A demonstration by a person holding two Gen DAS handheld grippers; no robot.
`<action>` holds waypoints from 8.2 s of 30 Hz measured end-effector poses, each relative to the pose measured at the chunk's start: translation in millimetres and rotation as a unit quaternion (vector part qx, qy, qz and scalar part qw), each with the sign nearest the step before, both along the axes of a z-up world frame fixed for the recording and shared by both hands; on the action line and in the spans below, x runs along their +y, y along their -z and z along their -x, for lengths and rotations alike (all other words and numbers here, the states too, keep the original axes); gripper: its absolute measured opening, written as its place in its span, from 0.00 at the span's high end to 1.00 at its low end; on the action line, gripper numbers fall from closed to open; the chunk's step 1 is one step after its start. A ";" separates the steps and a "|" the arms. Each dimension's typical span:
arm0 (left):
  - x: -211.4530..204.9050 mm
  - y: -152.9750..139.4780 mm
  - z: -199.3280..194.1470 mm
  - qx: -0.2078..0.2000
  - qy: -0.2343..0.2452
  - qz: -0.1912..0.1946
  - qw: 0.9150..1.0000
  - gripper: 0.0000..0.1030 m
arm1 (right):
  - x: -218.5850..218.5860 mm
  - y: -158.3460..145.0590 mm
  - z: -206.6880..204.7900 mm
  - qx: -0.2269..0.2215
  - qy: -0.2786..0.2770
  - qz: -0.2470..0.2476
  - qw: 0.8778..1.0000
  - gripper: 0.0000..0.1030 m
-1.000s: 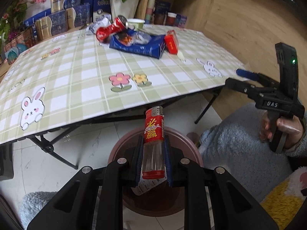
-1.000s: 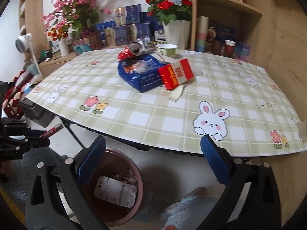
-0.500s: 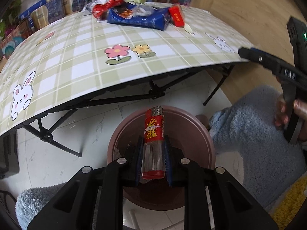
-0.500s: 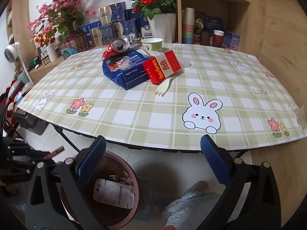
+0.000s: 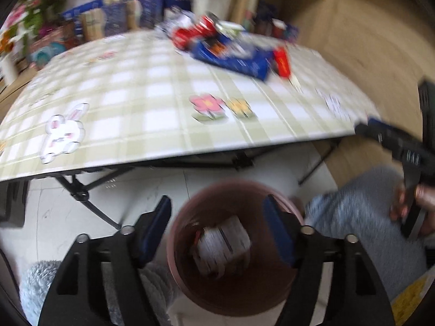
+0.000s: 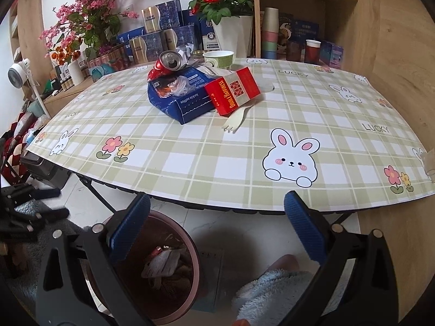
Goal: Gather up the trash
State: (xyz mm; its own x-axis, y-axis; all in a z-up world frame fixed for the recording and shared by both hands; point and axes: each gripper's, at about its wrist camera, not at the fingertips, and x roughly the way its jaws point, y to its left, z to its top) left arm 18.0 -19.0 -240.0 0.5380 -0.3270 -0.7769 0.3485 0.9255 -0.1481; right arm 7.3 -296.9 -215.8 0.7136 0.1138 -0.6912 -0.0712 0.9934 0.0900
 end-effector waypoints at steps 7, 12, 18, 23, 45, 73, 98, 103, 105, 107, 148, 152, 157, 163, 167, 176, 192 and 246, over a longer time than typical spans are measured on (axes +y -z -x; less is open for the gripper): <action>28.4 -11.3 -5.4 -0.024 -0.077 0.035 0.996 0.14 | 1.2 1.2 -0.4 0.001 -0.001 0.002 1.000 0.06; 33.6 -14.7 -4.6 -0.032 -0.091 0.040 0.995 0.11 | 2.0 1.5 -0.8 0.001 -0.002 0.003 1.000 0.06; 30.6 -14.9 -3.3 -0.035 -0.082 0.035 0.995 0.11 | 3.6 2.4 -1.5 0.002 -0.003 0.005 1.000 0.06; 28.0 -13.9 -3.5 -0.034 -0.079 0.031 0.996 0.11 | 5.6 3.3 -1.6 0.003 -0.007 0.009 1.000 0.06; 18.1 -58.5 -61.7 -0.069 -0.063 0.040 0.995 0.11 | -35.4 -24.9 -41.8 -0.023 0.049 -0.012 0.998 0.06; -142.5 -23.6 -265.1 0.046 -0.057 0.047 0.996 0.41 | -85.1 -26.0 -122.1 -0.066 0.110 -0.090 0.988 0.05; -94.9 -50.9 -183.6 -0.001 0.040 0.088 0.995 0.85 | -13.9 -15.2 -209.7 0.001 -0.255 0.110 0.961 0.05; -78.0 -46.5 -176.3 0.003 0.026 0.103 0.994 0.85 | -6.4 -10.5 -228.9 0.017 -0.265 0.117 0.957 0.05; -73.5 -45.3 -173.8 0.003 0.026 0.100 0.995 0.85 | -6.1 -7.1 -236.1 0.033 -0.257 0.113 0.959 0.05; -67.9 -44.8 -171.4 0.003 0.028 0.106 0.994 0.85 | -9.3 -4.0 -241.8 0.052 -0.258 0.086 0.961 0.05; 13.1 -75.9 -41.4 -0.039 -0.004 0.107 0.993 0.85 | 43.0 -53.9 -66.4 -0.016 -0.165 -0.099 0.981 0.10; 28.2 -72.1 -18.4 -0.039 -0.014 0.100 0.994 0.85 | 59.6 -45.8 -45.8 -0.001 -0.181 -0.102 0.978 0.10; 42.3 -63.5 4.4 -0.039 -0.024 0.093 0.995 0.85 | 82.4 -29.8 -25.3 0.021 -0.202 -0.096 0.974 0.10; 46.6 -49.0 14.4 -0.024 -0.031 0.097 0.995 0.85 | 97.9 -3.1 -8.6 0.060 -0.220 -0.083 0.970 0.10; 46.7 -37.6 16.0 -0.009 -0.035 0.106 0.994 0.85 | 106.5 16.7 -6.4 0.090 -0.231 -0.072 0.966 0.10; 46.0 -30.4 14.2 0.000 -0.037 0.105 0.994 0.85 | 125.5 66.0 -6.7 0.181 -0.240 -0.030 0.953 0.10; 41.9 -21.2 10.2 0.015 -0.038 0.100 0.994 0.85 | 128.6 78.2 -8.5 0.207 -0.237 -0.020 0.949 0.07; 22.6 -4.4 2.4 0.035 -0.046 0.072 0.996 0.15 | 58.0 8.3 -2.1 -0.006 -0.137 0.021 0.990 0.06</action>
